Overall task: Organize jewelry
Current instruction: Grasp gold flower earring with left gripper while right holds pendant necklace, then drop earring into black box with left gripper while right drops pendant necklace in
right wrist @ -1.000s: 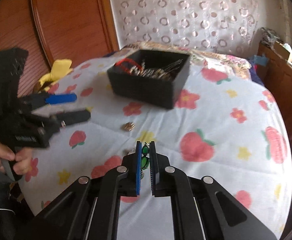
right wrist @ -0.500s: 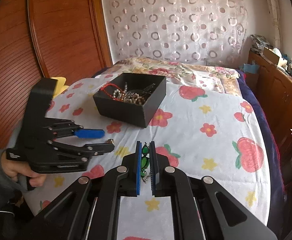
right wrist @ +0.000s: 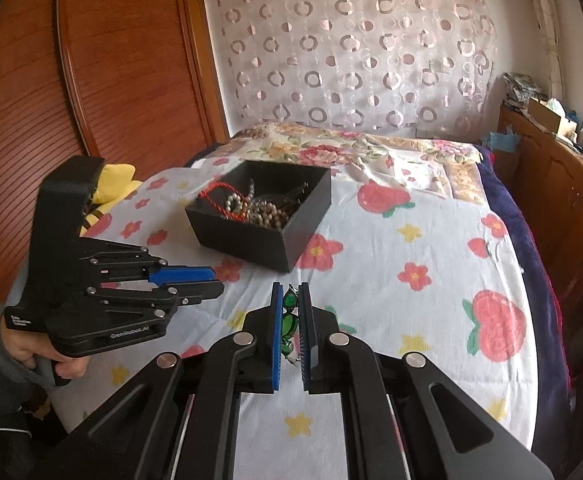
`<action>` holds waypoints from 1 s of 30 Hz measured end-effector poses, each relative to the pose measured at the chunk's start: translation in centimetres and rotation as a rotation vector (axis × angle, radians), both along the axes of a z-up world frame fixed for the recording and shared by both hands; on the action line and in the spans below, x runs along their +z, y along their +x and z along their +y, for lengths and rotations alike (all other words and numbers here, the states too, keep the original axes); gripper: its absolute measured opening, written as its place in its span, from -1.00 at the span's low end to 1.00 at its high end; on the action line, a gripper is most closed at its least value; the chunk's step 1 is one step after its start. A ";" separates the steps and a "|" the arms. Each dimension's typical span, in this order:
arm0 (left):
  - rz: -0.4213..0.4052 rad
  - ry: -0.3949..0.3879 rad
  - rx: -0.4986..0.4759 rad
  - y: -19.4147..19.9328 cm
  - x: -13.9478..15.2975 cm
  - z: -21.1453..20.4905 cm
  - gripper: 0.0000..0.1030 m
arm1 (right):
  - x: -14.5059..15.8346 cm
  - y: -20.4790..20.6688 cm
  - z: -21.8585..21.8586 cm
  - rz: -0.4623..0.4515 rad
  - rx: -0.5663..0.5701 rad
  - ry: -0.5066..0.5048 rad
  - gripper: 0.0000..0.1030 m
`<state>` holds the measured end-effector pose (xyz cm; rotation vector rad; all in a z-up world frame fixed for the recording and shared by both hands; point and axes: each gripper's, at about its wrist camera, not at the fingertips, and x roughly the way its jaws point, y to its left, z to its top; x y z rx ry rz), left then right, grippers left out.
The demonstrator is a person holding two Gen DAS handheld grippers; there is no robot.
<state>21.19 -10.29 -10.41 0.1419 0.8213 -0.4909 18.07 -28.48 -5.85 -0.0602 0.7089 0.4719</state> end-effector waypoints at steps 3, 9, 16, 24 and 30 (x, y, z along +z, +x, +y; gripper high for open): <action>-0.032 -0.023 0.014 0.3 1.6 0.7 -0.74 | 1.2 0.4 0.5 -0.025 0.011 0.003 -0.83; -0.087 -0.052 0.059 2.1 4.2 2.3 -0.74 | 4.1 2.0 2.0 -0.098 0.042 0.008 -0.83; -0.112 -0.067 0.115 5.2 5.5 3.9 -0.74 | 7.3 4.9 4.0 -0.153 0.091 0.043 -0.83; -0.079 -0.066 0.142 7.1 4.0 5.0 -0.73 | 6.8 8.7 6.6 -0.098 0.152 0.048 -0.83; -0.065 -0.064 0.151 7.6 3.0 5.3 -0.73 | 3.7 10.4 7.5 -0.033 0.157 0.012 -0.83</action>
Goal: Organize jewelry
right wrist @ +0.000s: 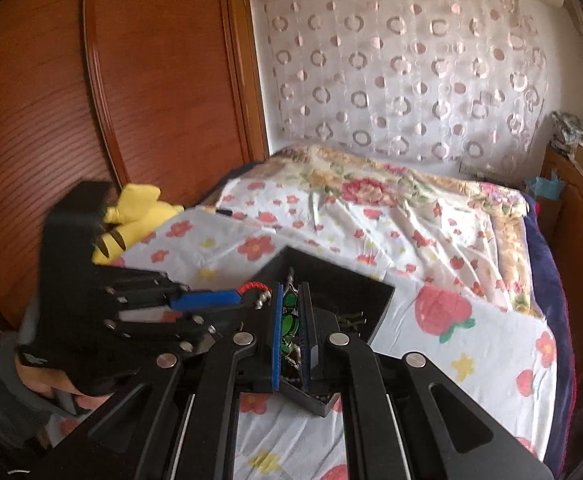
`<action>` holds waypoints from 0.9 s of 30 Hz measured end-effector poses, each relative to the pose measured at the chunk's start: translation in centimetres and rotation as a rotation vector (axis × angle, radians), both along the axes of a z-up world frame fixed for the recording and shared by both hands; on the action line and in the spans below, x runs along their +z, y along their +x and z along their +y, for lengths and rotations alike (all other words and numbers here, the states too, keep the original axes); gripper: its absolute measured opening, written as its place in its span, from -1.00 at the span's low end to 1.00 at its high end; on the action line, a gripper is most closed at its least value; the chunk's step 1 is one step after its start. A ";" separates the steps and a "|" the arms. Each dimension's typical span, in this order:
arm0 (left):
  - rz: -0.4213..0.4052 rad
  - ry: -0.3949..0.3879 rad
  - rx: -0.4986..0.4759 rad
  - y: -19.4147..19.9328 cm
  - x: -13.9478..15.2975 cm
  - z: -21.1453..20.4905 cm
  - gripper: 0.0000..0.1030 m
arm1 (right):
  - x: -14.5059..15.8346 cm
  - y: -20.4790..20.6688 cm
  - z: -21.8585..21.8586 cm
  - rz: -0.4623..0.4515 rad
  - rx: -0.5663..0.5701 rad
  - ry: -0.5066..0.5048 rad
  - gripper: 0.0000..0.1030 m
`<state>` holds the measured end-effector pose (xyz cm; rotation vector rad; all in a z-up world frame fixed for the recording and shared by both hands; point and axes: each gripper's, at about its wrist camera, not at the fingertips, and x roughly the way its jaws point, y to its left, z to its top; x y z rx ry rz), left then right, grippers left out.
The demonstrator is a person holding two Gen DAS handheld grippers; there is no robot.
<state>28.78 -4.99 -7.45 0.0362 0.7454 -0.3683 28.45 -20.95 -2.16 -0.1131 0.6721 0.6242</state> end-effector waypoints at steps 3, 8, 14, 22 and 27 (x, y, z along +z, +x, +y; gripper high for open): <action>-0.004 -0.003 0.001 0.0 0.0 0.0 -0.73 | -1.6 0.2 0.1 0.037 -0.006 -0.011 -0.82; -0.006 0.000 0.007 0.2 -0.1 0.2 -0.53 | -2.9 0.3 0.0 0.060 -0.021 -0.016 -0.81; -0.027 -0.016 0.028 -0.6 0.2 1.1 -0.01 | -2.1 -0.6 -0.2 0.026 -0.036 -0.021 -0.45; -0.079 0.005 0.065 -4.2 1.6 1.4 0.52 | -0.7 -4.4 -2.4 -0.023 -0.115 0.028 0.01; -0.113 0.005 0.096 -7.1 2.7 1.8 0.81 | -0.4 -7.3 -3.6 -0.066 -0.181 0.031 0.51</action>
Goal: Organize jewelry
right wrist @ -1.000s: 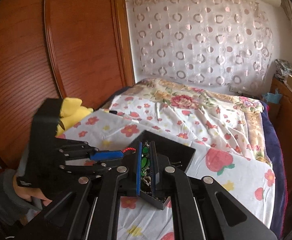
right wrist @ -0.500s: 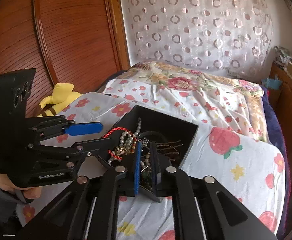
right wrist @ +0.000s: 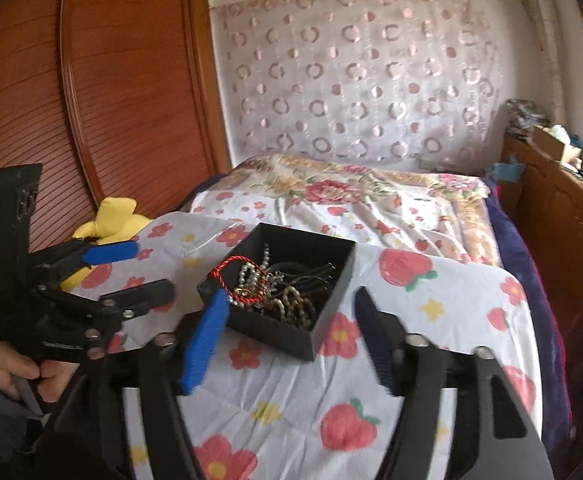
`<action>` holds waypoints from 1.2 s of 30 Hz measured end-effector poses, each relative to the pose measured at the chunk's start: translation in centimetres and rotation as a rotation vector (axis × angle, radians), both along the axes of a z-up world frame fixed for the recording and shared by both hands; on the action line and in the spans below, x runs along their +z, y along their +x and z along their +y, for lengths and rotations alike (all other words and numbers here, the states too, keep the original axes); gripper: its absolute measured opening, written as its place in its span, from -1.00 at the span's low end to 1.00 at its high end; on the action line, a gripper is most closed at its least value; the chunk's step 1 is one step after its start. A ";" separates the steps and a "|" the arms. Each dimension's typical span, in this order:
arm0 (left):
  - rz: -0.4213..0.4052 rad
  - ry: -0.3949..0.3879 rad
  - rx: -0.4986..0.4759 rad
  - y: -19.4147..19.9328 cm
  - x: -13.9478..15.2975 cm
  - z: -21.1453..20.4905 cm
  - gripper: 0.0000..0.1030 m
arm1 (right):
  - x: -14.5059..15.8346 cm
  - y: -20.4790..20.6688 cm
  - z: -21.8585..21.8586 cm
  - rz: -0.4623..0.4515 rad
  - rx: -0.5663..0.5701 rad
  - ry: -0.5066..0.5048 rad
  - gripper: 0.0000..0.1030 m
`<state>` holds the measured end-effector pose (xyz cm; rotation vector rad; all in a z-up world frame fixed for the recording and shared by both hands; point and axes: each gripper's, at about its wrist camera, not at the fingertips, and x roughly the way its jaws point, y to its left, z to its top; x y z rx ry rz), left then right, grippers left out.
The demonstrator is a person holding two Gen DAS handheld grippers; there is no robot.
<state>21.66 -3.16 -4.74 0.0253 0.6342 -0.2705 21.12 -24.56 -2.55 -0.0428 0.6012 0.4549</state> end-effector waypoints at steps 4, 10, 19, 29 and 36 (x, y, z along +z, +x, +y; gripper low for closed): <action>-0.043 0.018 0.031 -2.9 0.9 0.1 0.86 | 0.3 -2.9 -0.8 -0.052 -0.086 -0.014 0.96; -0.159 0.057 0.090 -8.6 2.7 -0.5 0.86 | 0.8 -6.9 -1.3 -0.106 -0.182 -0.034 0.96; -0.206 0.038 0.128 -14.4 4.6 -0.6 0.86 | 1.6 -12.2 -2.8 -0.141 -0.248 0.031 0.96; -0.189 0.014 0.146 -15.7 4.4 0.2 0.86 | 1.6 -14.4 -3.4 -0.164 -0.248 0.042 0.96; -0.185 0.010 0.146 -15.6 4.1 0.2 0.86 | 1.4 -14.6 -3.2 -0.155 -0.241 0.040 0.95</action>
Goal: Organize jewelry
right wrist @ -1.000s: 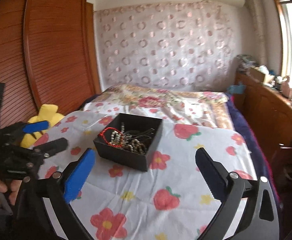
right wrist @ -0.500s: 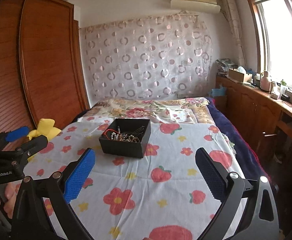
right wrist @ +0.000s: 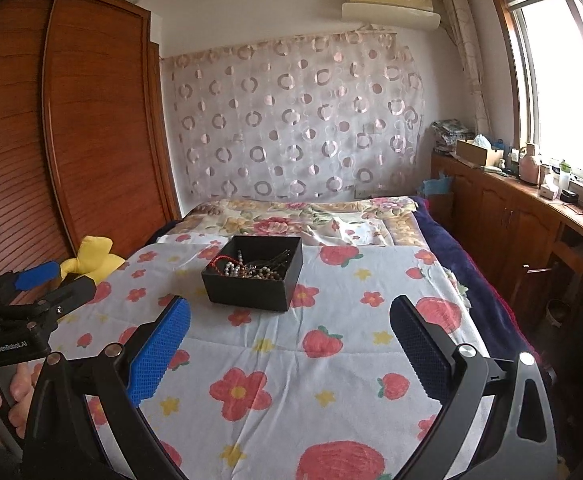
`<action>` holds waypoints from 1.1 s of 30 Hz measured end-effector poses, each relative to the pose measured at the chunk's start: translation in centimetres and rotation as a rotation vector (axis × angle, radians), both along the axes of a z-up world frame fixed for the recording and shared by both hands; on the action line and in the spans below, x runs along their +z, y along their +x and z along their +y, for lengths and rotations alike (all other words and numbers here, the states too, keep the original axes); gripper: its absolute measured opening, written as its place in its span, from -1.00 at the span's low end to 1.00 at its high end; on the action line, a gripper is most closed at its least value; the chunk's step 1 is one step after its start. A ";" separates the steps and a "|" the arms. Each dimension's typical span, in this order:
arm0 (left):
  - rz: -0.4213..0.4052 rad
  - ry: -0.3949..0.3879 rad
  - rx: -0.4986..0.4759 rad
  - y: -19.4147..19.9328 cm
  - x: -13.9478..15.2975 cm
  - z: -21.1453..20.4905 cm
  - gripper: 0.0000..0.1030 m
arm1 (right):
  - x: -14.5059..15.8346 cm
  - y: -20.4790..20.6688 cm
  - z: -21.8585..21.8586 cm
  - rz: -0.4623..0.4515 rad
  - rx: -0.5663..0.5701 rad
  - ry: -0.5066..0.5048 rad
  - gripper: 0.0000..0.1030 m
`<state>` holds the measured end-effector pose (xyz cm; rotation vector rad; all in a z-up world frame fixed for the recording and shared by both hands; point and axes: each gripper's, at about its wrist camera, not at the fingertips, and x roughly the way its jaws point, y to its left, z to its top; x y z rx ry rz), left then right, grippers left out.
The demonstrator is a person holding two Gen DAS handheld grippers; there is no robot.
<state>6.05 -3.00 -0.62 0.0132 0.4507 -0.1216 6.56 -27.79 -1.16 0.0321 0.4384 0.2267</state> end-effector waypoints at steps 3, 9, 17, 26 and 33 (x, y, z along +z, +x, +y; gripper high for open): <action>0.002 -0.002 0.001 0.0 -0.1 0.0 0.86 | 0.0 -0.1 0.1 0.002 0.003 0.002 0.96; 0.002 0.000 0.000 0.0 0.0 0.0 0.86 | -0.1 -0.1 0.2 0.005 0.003 0.003 0.96; 0.001 -0.001 0.002 0.0 0.0 0.1 0.86 | -0.1 0.0 0.3 0.004 0.003 0.002 0.96; 0.001 -0.003 0.001 0.0 0.0 0.1 0.86 | -0.1 0.0 0.2 0.005 0.001 0.004 0.96; 0.005 -0.007 -0.005 0.0 0.0 0.1 0.86 | -0.2 0.2 0.3 0.005 0.001 0.002 0.96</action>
